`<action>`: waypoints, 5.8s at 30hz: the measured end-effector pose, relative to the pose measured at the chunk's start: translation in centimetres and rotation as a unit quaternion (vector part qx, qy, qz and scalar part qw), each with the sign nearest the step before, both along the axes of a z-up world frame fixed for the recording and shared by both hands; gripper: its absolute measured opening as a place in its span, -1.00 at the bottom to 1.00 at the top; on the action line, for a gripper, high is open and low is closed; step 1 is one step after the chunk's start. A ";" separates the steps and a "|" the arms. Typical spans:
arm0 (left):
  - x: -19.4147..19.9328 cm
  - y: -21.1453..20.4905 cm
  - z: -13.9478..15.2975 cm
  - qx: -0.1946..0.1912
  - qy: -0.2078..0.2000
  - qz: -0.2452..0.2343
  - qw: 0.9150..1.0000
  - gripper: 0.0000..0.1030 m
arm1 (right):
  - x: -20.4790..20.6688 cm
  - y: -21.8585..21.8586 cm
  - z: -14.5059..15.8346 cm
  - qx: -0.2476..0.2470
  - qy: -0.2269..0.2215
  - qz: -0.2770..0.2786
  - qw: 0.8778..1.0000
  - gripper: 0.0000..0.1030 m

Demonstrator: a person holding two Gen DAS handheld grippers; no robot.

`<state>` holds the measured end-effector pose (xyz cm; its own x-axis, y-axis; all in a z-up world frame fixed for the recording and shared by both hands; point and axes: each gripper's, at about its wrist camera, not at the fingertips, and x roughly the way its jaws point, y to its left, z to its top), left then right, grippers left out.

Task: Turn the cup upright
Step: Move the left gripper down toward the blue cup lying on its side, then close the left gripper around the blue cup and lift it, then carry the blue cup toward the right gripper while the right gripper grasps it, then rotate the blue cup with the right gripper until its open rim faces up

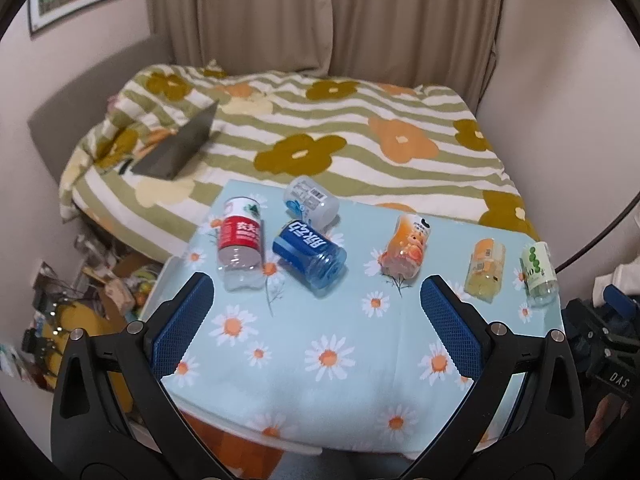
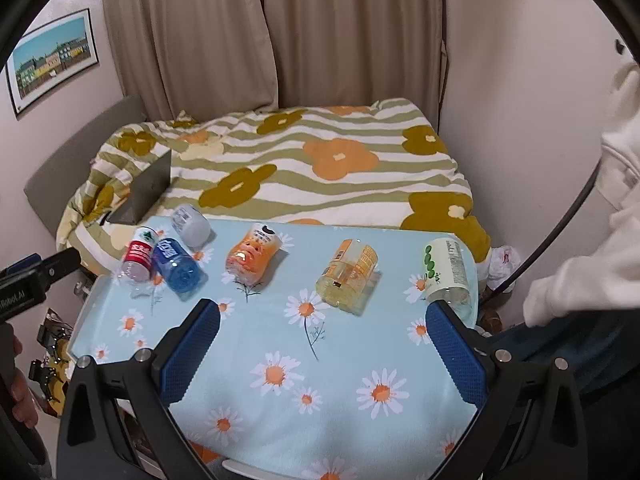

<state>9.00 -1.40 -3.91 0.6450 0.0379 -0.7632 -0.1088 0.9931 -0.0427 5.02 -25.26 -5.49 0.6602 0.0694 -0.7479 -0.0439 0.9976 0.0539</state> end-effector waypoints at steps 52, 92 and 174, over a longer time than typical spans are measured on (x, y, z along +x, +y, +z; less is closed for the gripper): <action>18.2 3.7 -19.0 -0.116 0.230 0.015 0.966 0.60 | 16.3 2.0 -11.1 -0.028 0.146 -0.040 0.988 0.99; 1.7 -6.9 -12.9 -0.090 0.139 -0.184 0.969 0.54 | 0.7 -2.7 -7.1 -0.024 0.068 -0.051 0.996 0.99; -1.4 9.5 -15.4 -0.059 0.160 -0.099 0.980 1.00 | 11.6 8.2 -19.0 0.198 0.432 0.053 0.878 0.07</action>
<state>7.58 8.07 -19.36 0.3578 -0.1651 -0.9191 0.0595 0.9863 -0.1541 16.58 -17.07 -24.52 -0.1683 0.4634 -0.8700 0.0920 0.8861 0.4542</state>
